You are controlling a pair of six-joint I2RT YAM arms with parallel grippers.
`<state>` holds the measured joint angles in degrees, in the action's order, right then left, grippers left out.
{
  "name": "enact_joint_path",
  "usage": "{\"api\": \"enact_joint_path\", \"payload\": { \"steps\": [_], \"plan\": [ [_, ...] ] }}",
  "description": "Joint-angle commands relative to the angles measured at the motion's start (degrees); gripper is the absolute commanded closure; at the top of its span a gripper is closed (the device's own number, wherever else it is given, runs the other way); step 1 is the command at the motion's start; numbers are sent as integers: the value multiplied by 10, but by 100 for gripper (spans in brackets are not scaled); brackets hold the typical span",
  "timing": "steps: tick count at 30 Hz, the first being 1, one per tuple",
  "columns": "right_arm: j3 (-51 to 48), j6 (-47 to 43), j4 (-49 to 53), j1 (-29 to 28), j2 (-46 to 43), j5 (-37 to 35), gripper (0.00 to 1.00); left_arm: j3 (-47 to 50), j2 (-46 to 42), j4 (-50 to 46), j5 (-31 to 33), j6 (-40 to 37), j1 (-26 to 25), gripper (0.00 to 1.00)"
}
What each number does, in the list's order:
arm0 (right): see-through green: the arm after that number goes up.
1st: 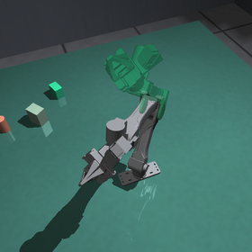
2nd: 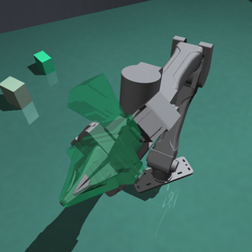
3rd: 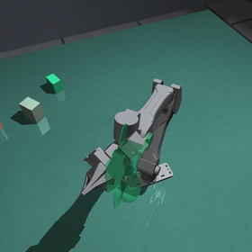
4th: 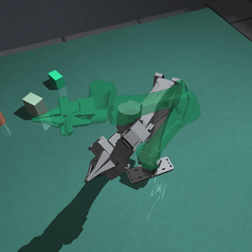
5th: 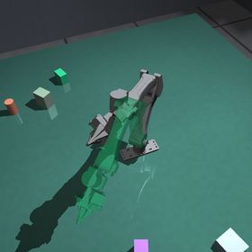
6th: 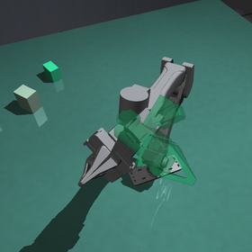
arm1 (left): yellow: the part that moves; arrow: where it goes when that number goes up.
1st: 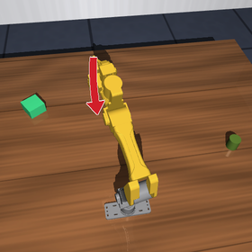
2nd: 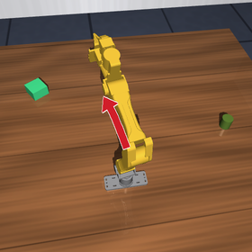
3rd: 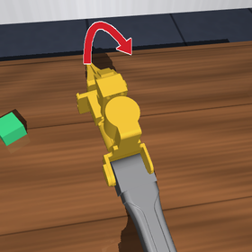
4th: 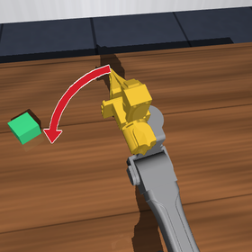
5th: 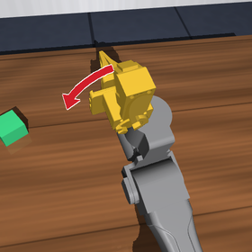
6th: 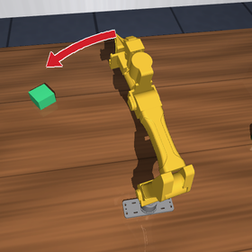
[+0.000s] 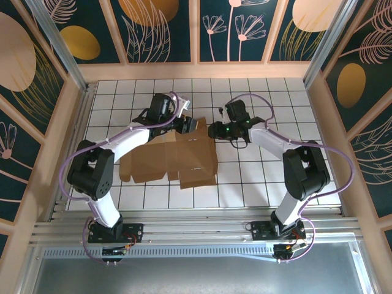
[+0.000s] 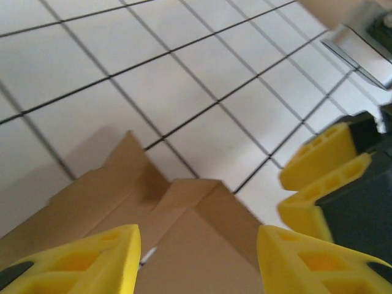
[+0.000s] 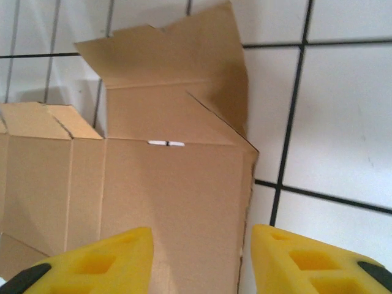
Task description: Fold the paper box
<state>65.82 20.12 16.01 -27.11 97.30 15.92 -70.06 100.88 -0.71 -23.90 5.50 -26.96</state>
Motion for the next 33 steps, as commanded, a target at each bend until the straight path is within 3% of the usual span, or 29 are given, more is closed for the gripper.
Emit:
{"api": "enact_joint_path", "payload": {
  "steps": [1,4,10,18,20,23,26,29,33],
  "plan": [
    [-29,28,-13,-3,2,-25,52,-16,-40,-81,132,-93,0,48],
    [-63,55,-49,-18,9,-1,52,-37,-32,-128,167,-129,2,48],
    [-70,59,-52,-51,35,-35,54,-27,-32,-115,167,-96,4,48],
    [-21,-14,6,-64,66,-171,95,29,-72,-25,156,-41,7,49],
    [-1,-50,38,-65,61,-227,100,35,-77,-13,165,-30,10,49],
    [43,-149,88,-75,41,-339,100,48,-87,19,168,-15,11,49],
    [59,-314,93,-91,10,-478,100,67,-94,78,133,-4,12,49],
    [42,-498,56,-91,-19,-565,100,88,-96,141,109,-7,12,49],
    [-11,-739,-67,-82,-65,-637,100,118,-93,210,98,-26,14,49]
  ]
}}
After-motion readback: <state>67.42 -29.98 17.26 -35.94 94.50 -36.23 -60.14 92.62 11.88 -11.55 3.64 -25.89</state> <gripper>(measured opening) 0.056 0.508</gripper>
